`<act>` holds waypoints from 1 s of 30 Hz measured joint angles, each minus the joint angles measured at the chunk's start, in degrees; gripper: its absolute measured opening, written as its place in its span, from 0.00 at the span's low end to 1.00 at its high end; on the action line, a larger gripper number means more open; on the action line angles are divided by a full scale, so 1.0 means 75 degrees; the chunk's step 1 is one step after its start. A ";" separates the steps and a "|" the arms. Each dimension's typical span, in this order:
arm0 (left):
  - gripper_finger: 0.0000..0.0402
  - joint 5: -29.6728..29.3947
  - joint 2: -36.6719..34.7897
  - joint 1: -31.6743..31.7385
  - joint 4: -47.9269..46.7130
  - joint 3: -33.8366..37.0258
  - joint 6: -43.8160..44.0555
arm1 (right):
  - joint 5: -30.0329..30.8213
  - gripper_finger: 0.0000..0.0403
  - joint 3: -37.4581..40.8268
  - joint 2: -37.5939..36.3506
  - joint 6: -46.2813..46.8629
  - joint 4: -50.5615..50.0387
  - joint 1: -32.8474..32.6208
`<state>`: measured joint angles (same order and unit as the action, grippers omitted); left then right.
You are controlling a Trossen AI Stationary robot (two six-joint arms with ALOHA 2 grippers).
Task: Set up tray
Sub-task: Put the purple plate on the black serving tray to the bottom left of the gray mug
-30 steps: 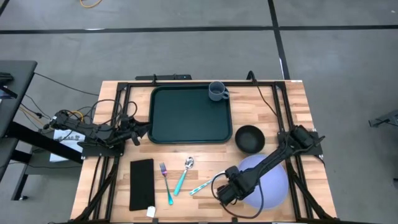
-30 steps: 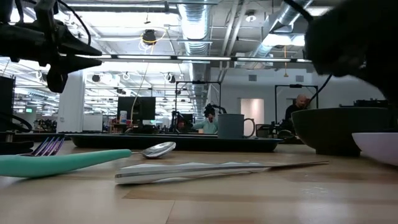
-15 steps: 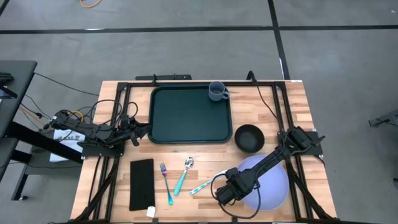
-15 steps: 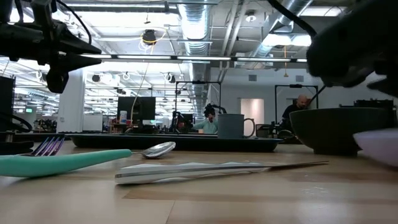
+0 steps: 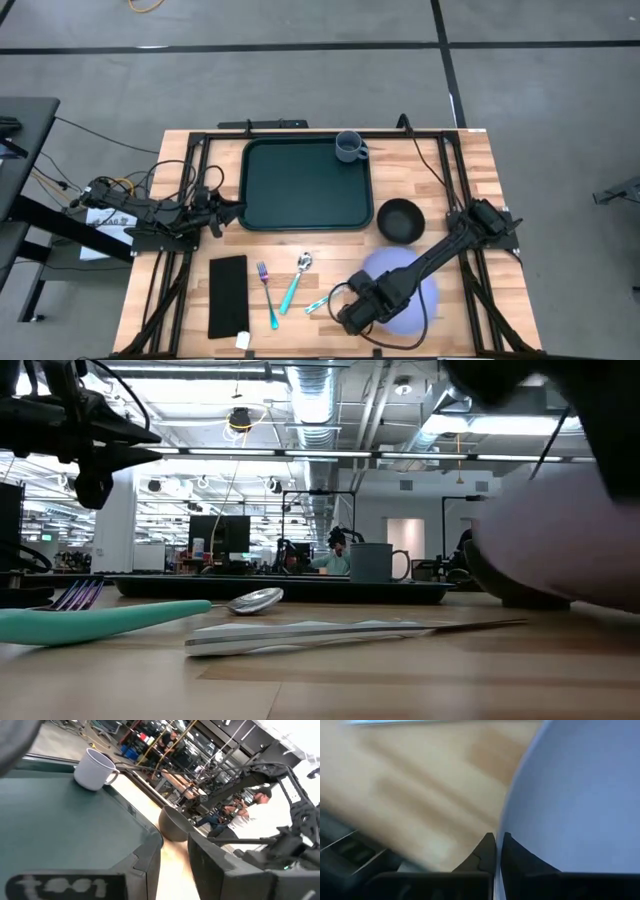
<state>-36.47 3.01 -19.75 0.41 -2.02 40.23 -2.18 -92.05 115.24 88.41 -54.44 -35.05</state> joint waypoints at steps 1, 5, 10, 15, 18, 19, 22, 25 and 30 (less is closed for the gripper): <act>0.22 0.0030 0.0000 0.0000 -0.0001 0.0000 0.0000 | 0.0051 0.00 -0.0185 -0.0003 -0.0317 0.0006 0.0038; 0.22 0.0033 0.0000 0.0000 -0.0001 0.0000 0.0003 | 0.0211 0.00 -0.0921 -0.0003 -0.1934 -0.0005 0.0184; 0.22 0.0030 0.0000 0.0000 -0.0001 0.0000 0.0004 | 0.0176 0.00 -0.1574 -0.0009 -0.3997 -0.0009 0.0470; 0.22 0.0030 0.0000 0.0000 -0.0001 0.0000 0.0006 | 0.0114 0.00 -0.1968 -0.0009 -0.5663 -0.0273 0.0901; 0.22 0.0030 0.0000 0.0000 -0.0002 0.0000 0.0006 | 0.0090 0.00 -0.2045 -0.0009 -0.6571 -0.0525 0.1218; 0.22 0.0028 0.0000 0.0000 -0.0004 0.0000 0.0006 | 0.0067 0.00 -0.2070 -0.0009 -0.6845 -0.0673 0.1316; 0.22 0.0027 0.0000 0.0000 -0.0004 0.0000 0.0006 | 0.0047 0.00 -0.2214 -0.0009 -0.7495 -0.1140 0.1568; 0.22 0.0024 0.0000 0.0000 -0.0004 0.0000 0.0006 | 0.0124 0.00 -0.2397 -0.0009 -0.8012 -0.1546 0.1706; 0.22 0.0013 0.0000 0.0000 -0.0004 0.0000 -0.0005 | 0.0346 0.00 -0.2690 -0.0012 -0.8704 -0.2188 0.1810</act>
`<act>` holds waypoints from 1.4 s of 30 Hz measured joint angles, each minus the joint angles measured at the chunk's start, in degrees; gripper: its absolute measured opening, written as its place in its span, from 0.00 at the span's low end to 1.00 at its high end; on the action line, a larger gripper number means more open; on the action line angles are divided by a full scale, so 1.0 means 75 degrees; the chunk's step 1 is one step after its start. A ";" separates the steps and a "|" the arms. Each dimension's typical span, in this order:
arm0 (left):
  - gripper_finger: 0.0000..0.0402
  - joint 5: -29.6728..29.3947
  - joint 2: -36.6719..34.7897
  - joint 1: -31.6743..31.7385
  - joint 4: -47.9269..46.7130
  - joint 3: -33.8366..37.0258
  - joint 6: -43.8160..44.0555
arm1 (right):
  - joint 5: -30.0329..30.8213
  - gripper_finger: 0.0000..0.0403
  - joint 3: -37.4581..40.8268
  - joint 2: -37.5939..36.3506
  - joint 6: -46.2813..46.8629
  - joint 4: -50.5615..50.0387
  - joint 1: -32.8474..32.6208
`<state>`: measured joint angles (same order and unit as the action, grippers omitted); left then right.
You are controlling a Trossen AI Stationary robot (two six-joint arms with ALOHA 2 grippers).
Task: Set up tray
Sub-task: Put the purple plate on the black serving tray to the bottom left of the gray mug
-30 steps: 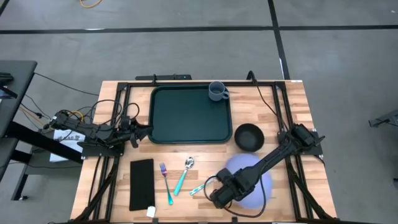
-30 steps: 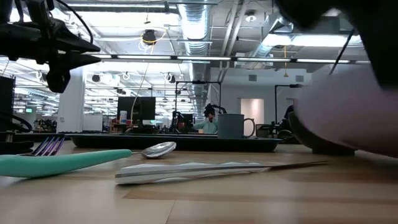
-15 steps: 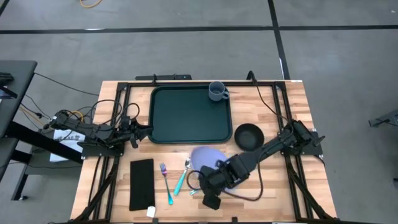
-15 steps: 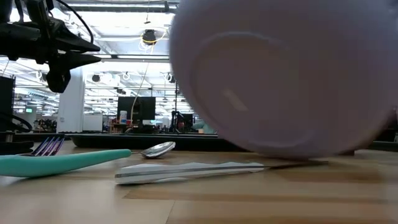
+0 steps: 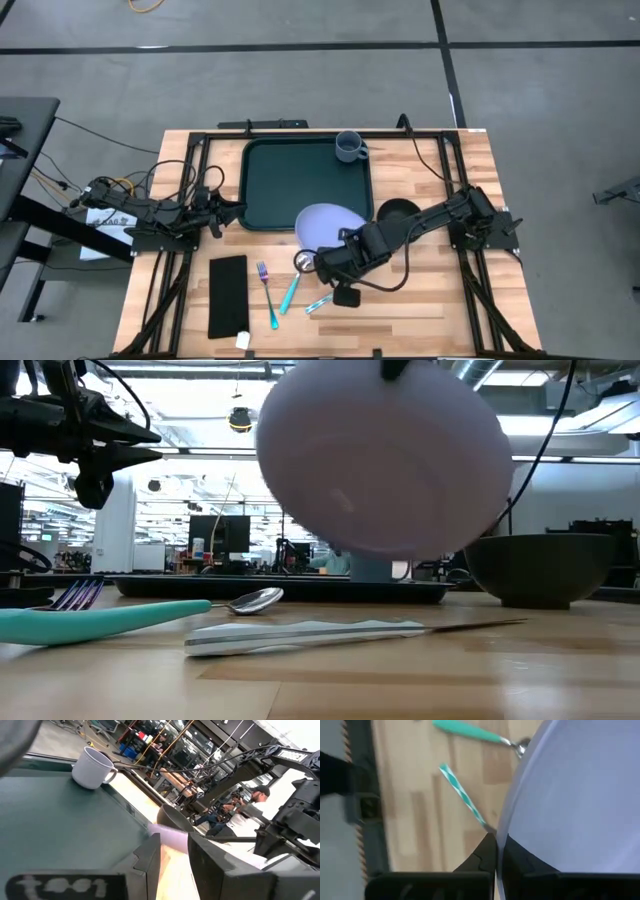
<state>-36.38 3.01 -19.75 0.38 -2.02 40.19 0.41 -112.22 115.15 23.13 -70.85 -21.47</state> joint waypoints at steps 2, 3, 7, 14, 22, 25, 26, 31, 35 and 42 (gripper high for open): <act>0.22 -0.0066 0.0000 0.0000 -0.0003 0.0000 -0.0020 | 0.0005 0.00 0.0000 0.0020 -0.0296 -0.0204 0.0127; 0.22 -0.0100 0.0000 0.0000 -0.0003 0.0000 -0.0021 | -0.0001 0.00 -0.0003 0.0040 -0.0472 -0.0221 0.0205; 0.22 -0.0187 0.0000 0.0000 -0.0006 0.0000 -0.0045 | 0.0144 0.00 0.0000 0.0058 -0.1170 -0.0307 0.0568; 0.22 -0.0254 0.0000 0.0003 -0.0006 0.0000 -0.0056 | 0.0349 0.00 -0.0003 0.0058 -0.1826 -0.0041 0.1629; 0.22 -0.0263 0.0000 0.0000 -0.0006 0.0000 -0.0053 | 0.0249 0.00 -0.0003 0.0058 -0.2288 0.0157 0.2453; 0.22 -0.0266 0.0000 0.0003 -0.0006 0.0000 -0.0053 | 0.0185 0.00 -0.0014 0.0160 -0.2371 0.0183 0.2595; 0.22 -0.0275 0.0000 0.0003 -0.0006 0.0000 -0.0053 | 0.0184 0.00 -0.0037 0.0292 -0.2395 0.0272 0.2628; 0.22 -0.0477 -0.0003 0.0000 -0.0002 0.0000 -0.0055 | 0.0154 0.00 0.0012 0.0900 -0.2693 0.0301 0.2628; 0.22 -0.0611 0.0000 0.0003 0.0003 0.0000 -0.0053 | 0.0157 0.00 0.0015 0.1294 -0.2655 0.0385 0.2657; 0.22 -0.0734 0.0000 0.0003 -0.0006 0.0000 -0.0056 | 0.0214 0.00 -0.0003 0.1824 -0.2344 0.0236 0.2738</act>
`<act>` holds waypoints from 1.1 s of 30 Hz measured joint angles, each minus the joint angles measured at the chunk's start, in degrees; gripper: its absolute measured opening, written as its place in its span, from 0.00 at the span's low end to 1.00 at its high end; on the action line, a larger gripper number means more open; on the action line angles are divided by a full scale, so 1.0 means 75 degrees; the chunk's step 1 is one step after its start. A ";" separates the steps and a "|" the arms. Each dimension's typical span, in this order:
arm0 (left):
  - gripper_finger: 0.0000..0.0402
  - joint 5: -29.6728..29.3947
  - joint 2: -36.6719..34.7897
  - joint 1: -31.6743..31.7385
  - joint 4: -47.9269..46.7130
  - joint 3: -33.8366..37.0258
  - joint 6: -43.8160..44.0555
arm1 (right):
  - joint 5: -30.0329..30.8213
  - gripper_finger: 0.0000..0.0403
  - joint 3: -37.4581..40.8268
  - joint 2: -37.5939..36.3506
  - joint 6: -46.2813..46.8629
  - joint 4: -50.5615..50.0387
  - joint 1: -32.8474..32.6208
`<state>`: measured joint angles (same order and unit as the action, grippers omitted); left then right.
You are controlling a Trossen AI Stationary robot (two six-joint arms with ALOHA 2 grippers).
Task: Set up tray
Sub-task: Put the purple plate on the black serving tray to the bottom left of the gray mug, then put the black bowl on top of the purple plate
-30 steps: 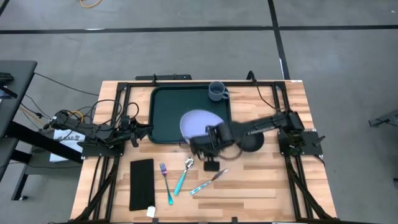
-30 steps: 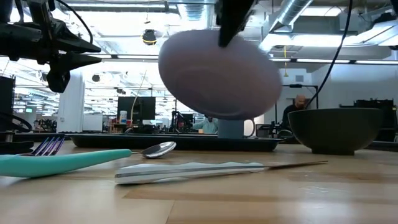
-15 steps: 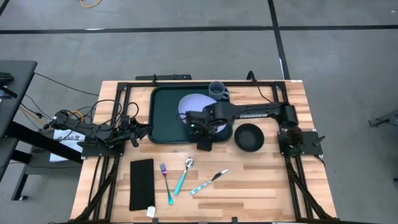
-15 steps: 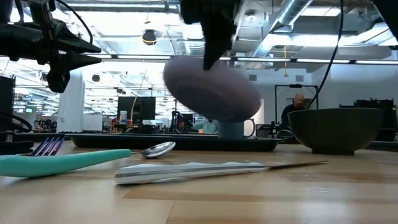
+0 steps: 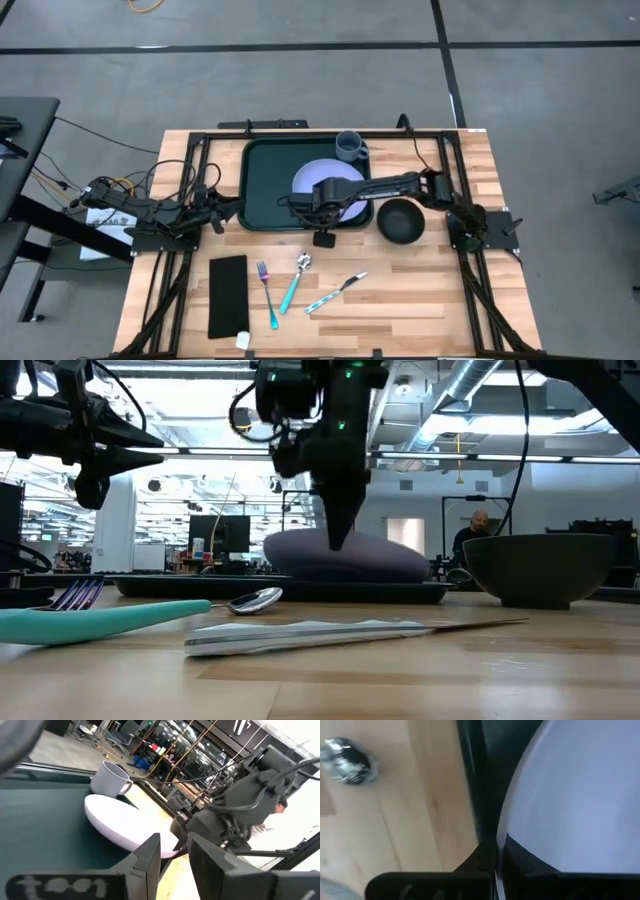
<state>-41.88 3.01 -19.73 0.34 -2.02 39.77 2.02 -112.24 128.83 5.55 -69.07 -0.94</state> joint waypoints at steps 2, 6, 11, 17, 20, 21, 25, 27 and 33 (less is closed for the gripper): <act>0.22 -0.0047 0.0000 0.0000 0.0000 0.0000 0.0000 | 0.0001 0.00 0.0002 0.0062 0.0079 -0.0102 -0.0003; 0.22 -0.0143 -0.0003 0.0000 0.0000 0.0000 0.0000 | -0.0040 0.01 0.0016 0.0220 0.0472 -0.0169 0.0017; 0.22 -0.0141 -0.0002 0.0000 0.0003 0.0003 0.0006 | -0.0352 0.09 0.0006 0.0227 0.0544 -0.0076 0.0037; 0.22 -0.0141 -0.0003 0.0000 0.0014 0.0003 0.0011 | -0.0373 0.24 0.0003 0.0227 0.0605 0.0060 0.0120; 0.22 -0.0121 0.0000 -0.0003 0.0035 0.0003 0.0010 | -0.0588 0.33 -0.0017 0.0175 0.0609 0.0077 0.0213; 0.22 -0.0119 -0.0003 -0.0001 0.0058 0.0006 0.0009 | -0.0668 0.36 -0.0048 0.0115 0.0610 0.0017 0.0245; 0.22 -0.0073 -0.0003 0.0000 0.0127 0.0012 0.0006 | -0.0939 0.45 -0.0124 -0.0531 0.0626 -0.0250 0.0303; 0.22 -0.0002 0.0000 0.0000 0.0164 0.0012 0.0006 | -0.0944 0.48 -0.0024 -0.0981 0.0683 -0.0322 0.0301; 0.22 0.0074 -0.0003 0.0000 0.0241 0.0020 0.0003 | -0.0728 0.53 0.1586 -0.2634 0.1992 -0.0306 0.0293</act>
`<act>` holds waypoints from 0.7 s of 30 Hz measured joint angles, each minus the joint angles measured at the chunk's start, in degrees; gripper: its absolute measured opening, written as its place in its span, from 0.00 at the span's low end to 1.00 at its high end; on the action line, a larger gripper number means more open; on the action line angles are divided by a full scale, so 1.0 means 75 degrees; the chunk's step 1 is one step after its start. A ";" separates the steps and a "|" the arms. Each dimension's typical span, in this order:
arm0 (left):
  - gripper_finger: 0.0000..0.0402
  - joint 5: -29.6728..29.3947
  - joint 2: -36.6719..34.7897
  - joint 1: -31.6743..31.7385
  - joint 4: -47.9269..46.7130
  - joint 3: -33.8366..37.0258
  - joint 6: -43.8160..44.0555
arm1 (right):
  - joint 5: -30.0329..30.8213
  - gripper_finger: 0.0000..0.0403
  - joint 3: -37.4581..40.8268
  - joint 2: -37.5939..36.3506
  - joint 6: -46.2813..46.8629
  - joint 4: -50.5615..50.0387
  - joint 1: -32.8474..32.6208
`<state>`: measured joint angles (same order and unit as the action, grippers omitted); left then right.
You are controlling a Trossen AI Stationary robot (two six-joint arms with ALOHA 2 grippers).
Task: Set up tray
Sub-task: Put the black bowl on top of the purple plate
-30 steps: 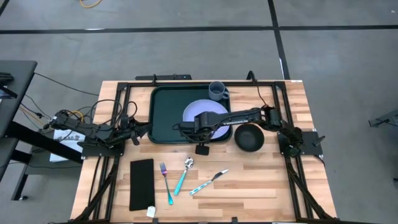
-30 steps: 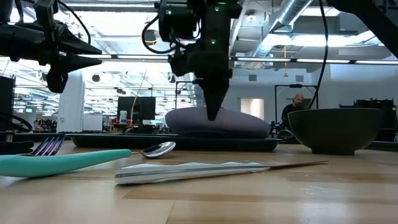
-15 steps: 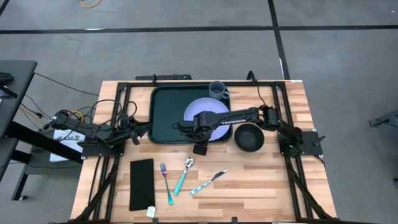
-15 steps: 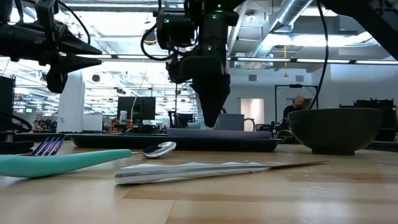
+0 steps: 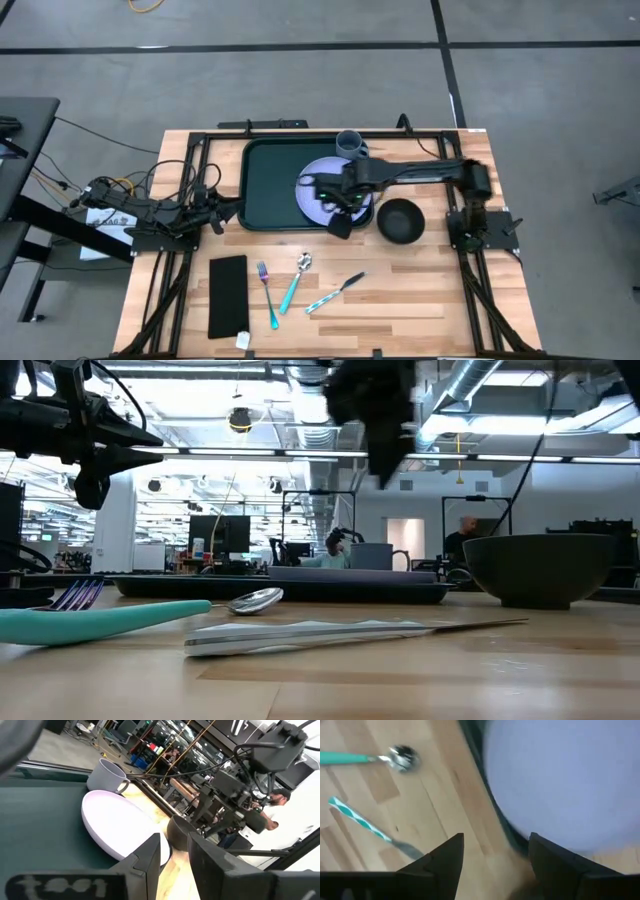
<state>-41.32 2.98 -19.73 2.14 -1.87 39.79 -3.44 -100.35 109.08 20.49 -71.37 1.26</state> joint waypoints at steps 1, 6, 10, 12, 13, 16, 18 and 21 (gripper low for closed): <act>0.22 0.0000 0.0000 -0.0002 0.0004 0.0000 -0.0001 | 0.0090 0.53 0.0449 -0.0341 0.0373 0.0129 -0.0022; 0.22 -0.0018 0.0000 0.0000 -0.0023 0.0000 -0.0003 | 0.0386 0.52 0.2684 -0.1914 0.2840 0.0891 -0.0318; 0.22 -0.0089 0.0000 0.0000 -0.0034 0.0000 -0.0003 | 0.0489 0.51 0.3766 -0.2622 0.4446 0.1085 -0.0579; 0.22 -0.0180 0.0000 0.0000 -0.0034 -0.0002 -0.0006 | 0.0543 0.50 0.4071 -0.2783 0.4927 0.0998 -0.0668; 0.22 -0.0200 0.0002 0.0000 -0.0034 -0.0003 -0.0006 | 0.0590 0.49 0.4182 -0.2829 0.5096 0.0915 -0.0731; 0.22 -0.0207 0.0001 0.0000 -0.0038 -0.0003 -0.0006 | 0.0662 0.48 0.4356 -0.2811 0.5269 0.0963 -0.0919; 0.22 -0.0210 0.0000 0.0000 -0.0101 -0.0011 -0.0006 | 0.0592 0.47 0.4397 -0.2664 0.5277 0.1039 -0.1027; 0.22 -0.0203 0.0003 0.0000 -0.0182 -0.0025 -0.0006 | 0.0406 0.46 0.4420 -0.2350 0.5277 0.1192 -0.1151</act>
<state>-42.85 3.01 -19.73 0.78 -2.06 39.75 -0.39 -67.20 91.45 60.07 -62.43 -7.37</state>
